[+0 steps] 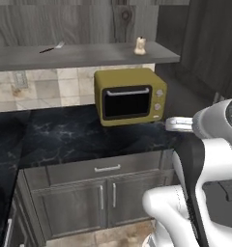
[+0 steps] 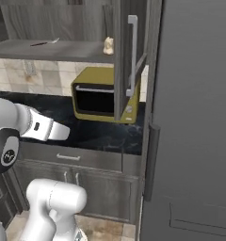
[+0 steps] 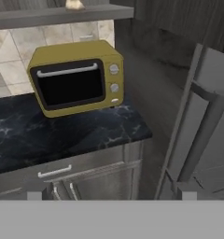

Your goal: Pick the candle and candle from the dining table and place them in the open cabinet. Close the cabinet after placing the objects.

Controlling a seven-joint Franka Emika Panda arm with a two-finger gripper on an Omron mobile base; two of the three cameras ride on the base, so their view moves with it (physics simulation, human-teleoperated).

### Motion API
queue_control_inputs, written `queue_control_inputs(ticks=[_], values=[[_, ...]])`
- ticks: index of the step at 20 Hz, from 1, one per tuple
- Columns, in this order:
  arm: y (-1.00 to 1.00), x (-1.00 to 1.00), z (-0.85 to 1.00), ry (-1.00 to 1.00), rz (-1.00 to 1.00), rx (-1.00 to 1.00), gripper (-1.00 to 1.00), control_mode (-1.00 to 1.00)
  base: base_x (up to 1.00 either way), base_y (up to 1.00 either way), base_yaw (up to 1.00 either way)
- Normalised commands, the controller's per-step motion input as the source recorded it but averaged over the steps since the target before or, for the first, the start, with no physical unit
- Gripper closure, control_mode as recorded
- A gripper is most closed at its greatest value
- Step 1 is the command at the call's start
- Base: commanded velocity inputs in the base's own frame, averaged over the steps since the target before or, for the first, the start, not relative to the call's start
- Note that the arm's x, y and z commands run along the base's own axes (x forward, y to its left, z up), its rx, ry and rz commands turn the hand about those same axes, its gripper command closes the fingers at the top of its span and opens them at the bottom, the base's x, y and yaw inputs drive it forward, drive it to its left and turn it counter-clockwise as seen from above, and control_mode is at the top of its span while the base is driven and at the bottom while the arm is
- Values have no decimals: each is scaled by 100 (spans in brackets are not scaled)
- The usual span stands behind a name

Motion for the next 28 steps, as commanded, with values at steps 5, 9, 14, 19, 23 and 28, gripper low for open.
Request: queue_control_inputs(ticks=[5,9,14,19,23,28], values=[[0,0,0,0,0,0,-100,100,-49,-7,-20],[0,0,0,0,0,0,-100,100,-55,-16,-27],[0,0,0,0,0,0,-100,100,-54,-21,-33],[0,0,0,0,0,0,-100,100,-45,-27,-37],[0,0,0,0,0,0,-100,100,-36,-36,-38],[0,0,0,0,0,0,-100,100,-28,-47,-34]])
